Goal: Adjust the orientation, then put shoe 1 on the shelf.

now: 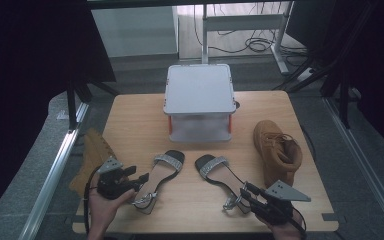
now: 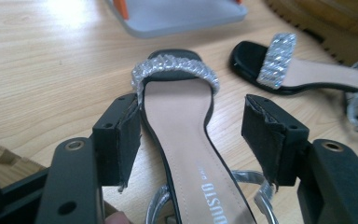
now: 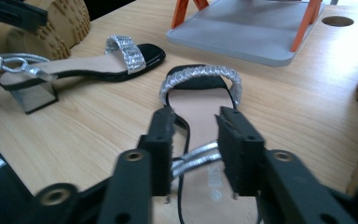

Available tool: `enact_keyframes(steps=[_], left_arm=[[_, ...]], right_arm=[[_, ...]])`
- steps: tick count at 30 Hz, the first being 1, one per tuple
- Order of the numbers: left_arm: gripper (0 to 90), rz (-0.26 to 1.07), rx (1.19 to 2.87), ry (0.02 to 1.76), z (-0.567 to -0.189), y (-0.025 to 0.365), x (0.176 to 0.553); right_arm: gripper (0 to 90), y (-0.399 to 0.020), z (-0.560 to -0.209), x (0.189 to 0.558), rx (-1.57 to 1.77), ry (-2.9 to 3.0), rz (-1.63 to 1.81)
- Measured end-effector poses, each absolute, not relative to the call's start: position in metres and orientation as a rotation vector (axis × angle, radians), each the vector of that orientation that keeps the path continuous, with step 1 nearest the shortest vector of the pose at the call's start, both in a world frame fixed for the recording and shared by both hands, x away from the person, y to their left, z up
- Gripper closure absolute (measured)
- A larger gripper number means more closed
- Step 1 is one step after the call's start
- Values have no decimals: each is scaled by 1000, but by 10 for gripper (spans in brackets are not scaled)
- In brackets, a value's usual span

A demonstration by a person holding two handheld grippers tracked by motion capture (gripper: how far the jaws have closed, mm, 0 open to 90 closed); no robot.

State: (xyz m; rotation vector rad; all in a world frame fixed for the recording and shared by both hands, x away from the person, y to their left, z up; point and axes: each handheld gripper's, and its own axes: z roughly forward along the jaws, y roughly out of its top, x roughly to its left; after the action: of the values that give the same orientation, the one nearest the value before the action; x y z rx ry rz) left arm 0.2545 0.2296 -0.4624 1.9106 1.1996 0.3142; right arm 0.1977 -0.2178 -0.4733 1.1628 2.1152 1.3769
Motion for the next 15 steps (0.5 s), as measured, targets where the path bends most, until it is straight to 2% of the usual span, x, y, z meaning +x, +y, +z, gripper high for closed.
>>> enact_keyframes(steps=[6, 15], left_arm=[[368, 308, 1978, 1190, -453, 210, 262], [349, 271, 2101, 1220, -451, 195, 272]], right_arm=[[558, -210, -463, 205, 1144, 2118, 1390], [520, -202, -460, 215, 1113, 2159, 1368]])
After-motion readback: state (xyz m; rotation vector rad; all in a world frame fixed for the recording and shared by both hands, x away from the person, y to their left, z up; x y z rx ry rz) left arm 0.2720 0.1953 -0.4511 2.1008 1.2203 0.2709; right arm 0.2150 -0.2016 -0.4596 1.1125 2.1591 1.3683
